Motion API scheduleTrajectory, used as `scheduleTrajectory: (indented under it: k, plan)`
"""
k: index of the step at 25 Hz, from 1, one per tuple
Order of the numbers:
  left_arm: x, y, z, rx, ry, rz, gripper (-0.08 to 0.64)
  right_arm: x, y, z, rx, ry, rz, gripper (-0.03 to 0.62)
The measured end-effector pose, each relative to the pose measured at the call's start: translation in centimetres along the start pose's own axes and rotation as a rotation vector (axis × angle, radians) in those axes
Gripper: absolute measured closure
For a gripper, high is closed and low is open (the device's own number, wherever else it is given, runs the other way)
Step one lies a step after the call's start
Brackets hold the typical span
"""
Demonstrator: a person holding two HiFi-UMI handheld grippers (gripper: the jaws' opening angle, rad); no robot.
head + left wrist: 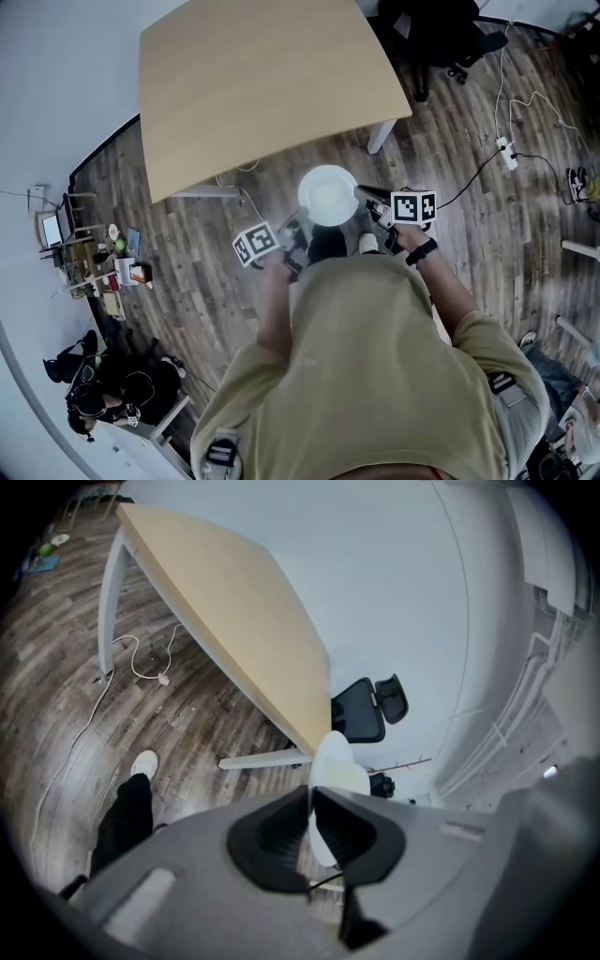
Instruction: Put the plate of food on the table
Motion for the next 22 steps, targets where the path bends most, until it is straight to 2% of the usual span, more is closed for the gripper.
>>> scheduleTrajectory:
  k: [12,22]
  plan:
    - [1.8,1.0,15.1,0.007,-0.015,-0.046,0.538,11.9,-0.3,9.1,-0.112,-0.006,0.002,0.56]
    - [2.9,3.6,23.3,-0.009,0.0,-0.082,0.54,19.5,-1.9,13.0,-0.07,0.001,-0.047,0.56]
Point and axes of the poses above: the fingertips, and each gripper's own axes: x forward along the fingers, y to its left, z out of its top, the point moved 10 cm from there along -x, backward along the fingers, and after that the axes turned 15 degrees about z, right-handed, at the moved point
